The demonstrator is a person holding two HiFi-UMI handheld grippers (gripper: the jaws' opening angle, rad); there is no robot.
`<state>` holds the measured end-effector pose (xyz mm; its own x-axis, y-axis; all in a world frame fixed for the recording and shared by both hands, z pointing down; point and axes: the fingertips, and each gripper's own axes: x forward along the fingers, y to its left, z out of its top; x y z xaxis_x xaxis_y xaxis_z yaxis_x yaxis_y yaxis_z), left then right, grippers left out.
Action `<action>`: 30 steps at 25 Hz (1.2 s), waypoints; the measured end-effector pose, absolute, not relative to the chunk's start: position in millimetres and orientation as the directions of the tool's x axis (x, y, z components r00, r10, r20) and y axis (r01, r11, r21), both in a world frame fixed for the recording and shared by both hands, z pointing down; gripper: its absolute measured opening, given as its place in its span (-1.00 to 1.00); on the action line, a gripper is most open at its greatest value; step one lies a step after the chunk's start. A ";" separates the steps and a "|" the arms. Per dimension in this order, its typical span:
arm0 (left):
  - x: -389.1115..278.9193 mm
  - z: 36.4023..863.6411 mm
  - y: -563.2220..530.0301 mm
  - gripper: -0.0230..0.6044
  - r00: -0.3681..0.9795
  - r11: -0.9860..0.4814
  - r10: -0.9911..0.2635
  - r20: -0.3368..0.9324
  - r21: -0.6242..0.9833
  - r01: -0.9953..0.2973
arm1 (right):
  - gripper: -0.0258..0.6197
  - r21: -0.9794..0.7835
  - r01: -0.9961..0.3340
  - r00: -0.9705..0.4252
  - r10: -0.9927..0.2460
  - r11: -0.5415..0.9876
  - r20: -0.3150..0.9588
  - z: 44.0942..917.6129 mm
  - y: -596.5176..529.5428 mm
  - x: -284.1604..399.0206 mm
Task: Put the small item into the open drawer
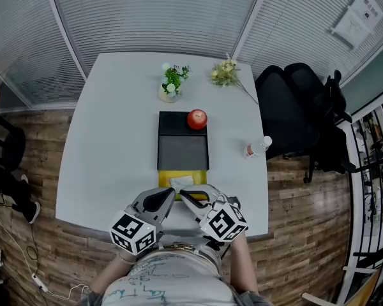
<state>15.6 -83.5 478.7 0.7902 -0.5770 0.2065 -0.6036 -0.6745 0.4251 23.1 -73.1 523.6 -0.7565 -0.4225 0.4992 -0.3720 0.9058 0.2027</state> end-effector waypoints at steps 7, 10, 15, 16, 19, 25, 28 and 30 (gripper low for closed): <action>17.6 464.6 -87.8 -0.94 0.794 -0.697 -0.588 0.155 0.401 -0.594 | -0.91 0.199 -0.447 -0.830 -0.487 0.872 0.272 463.0 -76.9 15.8; 18.4 456.4 -89.0 -0.94 0.791 -0.706 -0.597 0.130 0.382 -0.596 | -0.91 0.197 -0.493 -0.833 -0.525 0.847 0.175 441.1 -78.1 18.5; 18.2 433.4 -91.9 -0.94 0.787 -0.730 -0.614 0.069 0.331 -0.598 | -0.91 0.103 -0.596 -0.797 -0.602 0.797 0.045 413.8 -83.5 27.2; 18.7 428.0 -92.4 -0.94 0.787 -0.734 -0.615 0.055 0.324 -0.597 | -0.91 0.098 -0.608 -0.790 -0.613 0.788 0.027 409.4 -84.6 29.5; 21.1 412.3 -93.7 -0.94 0.787 -0.746 -0.616 0.028 0.302 -0.594 | -0.91 0.092 -0.645 -0.764 -0.644 0.759 -0.037 393.3 -87.1 36.4; 19.5 384.7 -98.7 -0.94 0.773 -0.759 -0.631 -0.055 0.251 -0.601 | -0.91 0.094 -0.676 -0.736 -0.668 0.730 -0.105 368.0 -86.7 39.6; 19.1 381.3 -98.6 -0.94 0.767 -0.757 -0.639 -0.068 0.232 -0.610 | -0.91 0.097 -0.673 -0.740 -0.665 0.733 -0.104 366.1 -86.2 39.3; 19.1 382.4 -97.2 -0.94 0.766 -0.757 -0.640 -0.067 0.228 -0.613 | -0.91 0.101 -0.675 -0.738 -0.668 0.731 -0.094 367.7 -85.9 39.1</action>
